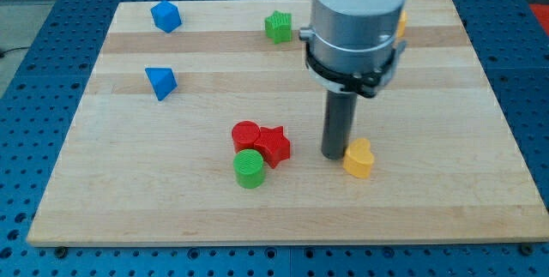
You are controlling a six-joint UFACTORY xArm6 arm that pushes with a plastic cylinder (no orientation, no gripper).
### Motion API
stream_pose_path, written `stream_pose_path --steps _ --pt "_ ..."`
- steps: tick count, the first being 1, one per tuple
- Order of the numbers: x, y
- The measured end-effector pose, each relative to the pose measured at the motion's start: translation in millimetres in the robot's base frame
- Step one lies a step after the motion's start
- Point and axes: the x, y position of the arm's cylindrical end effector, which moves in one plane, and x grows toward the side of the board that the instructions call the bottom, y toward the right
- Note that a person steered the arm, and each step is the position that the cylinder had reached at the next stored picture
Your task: Move the yellow heart to the bottom right of the board
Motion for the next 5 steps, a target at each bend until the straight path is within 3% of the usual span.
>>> stream_pose_path --steps 2,5 --pt "18 41" --pt "9 87"
